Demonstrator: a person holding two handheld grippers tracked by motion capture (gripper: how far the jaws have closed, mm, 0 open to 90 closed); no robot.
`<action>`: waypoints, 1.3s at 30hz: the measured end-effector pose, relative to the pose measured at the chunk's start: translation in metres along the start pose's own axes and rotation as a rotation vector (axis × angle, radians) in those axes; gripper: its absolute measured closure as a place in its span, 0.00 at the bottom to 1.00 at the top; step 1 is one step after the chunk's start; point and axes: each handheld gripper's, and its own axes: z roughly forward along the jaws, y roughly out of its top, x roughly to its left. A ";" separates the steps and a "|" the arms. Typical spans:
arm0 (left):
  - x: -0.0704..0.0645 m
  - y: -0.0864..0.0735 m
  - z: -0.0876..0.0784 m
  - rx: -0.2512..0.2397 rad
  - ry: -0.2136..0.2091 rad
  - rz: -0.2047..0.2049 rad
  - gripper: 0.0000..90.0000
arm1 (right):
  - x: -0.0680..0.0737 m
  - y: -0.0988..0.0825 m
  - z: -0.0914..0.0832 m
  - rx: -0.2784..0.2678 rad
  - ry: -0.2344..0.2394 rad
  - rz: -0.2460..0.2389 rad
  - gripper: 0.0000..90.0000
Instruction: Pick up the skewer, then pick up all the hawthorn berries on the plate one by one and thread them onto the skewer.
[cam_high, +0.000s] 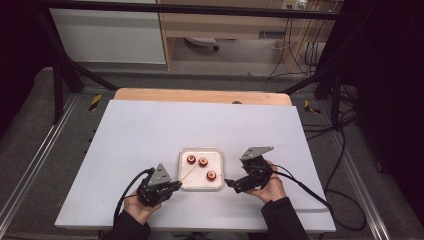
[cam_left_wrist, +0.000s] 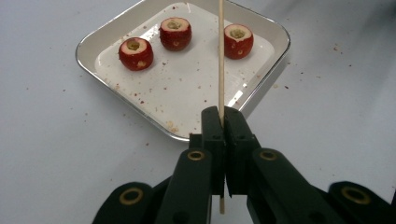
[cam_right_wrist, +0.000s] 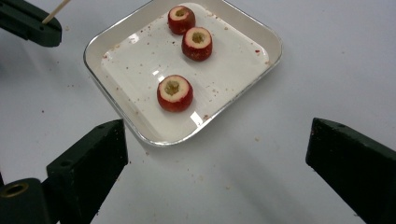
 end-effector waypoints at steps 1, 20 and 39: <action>0.001 -0.001 -0.001 -0.008 0.002 0.000 0.98 | 0.000 0.002 0.001 0.001 0.000 0.004 0.06; 0.010 -0.014 -0.003 -0.046 -0.014 -0.042 0.98 | 0.011 0.039 0.034 0.056 0.025 0.028 0.06; 0.011 -0.014 -0.002 -0.054 -0.029 -0.050 0.98 | 0.017 0.050 0.064 0.244 0.076 0.000 0.46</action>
